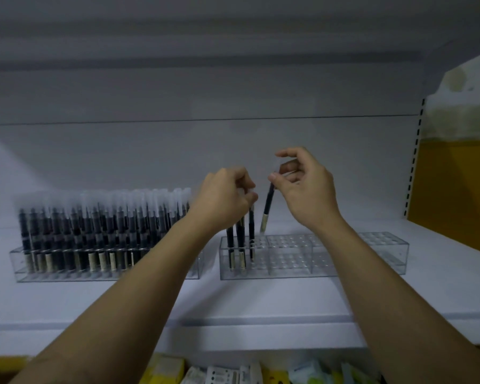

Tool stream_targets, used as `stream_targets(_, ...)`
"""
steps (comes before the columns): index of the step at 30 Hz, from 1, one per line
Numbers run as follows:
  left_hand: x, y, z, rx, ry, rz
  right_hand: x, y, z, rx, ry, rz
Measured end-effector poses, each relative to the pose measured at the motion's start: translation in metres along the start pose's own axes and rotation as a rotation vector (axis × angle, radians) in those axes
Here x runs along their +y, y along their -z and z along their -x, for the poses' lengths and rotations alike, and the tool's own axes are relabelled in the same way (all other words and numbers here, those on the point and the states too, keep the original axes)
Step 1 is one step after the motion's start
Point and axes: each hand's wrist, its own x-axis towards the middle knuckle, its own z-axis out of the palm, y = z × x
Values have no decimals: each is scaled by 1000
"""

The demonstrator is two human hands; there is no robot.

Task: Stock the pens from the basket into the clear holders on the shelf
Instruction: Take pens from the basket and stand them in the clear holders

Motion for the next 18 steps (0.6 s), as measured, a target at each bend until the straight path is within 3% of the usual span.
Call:
stream_targets(5, 0, -4, 1, 16, -22, -18, -2, 2, 5, -49, -36, 14)
stream_targets(10, -2, -5, 5, 42, -36, -32, 4, -10, 26, -307, -80, 117)
stream_targets(18, -4, -5, 16, 69, -67, -52, 9, -5, 48, -409, -96, 240)
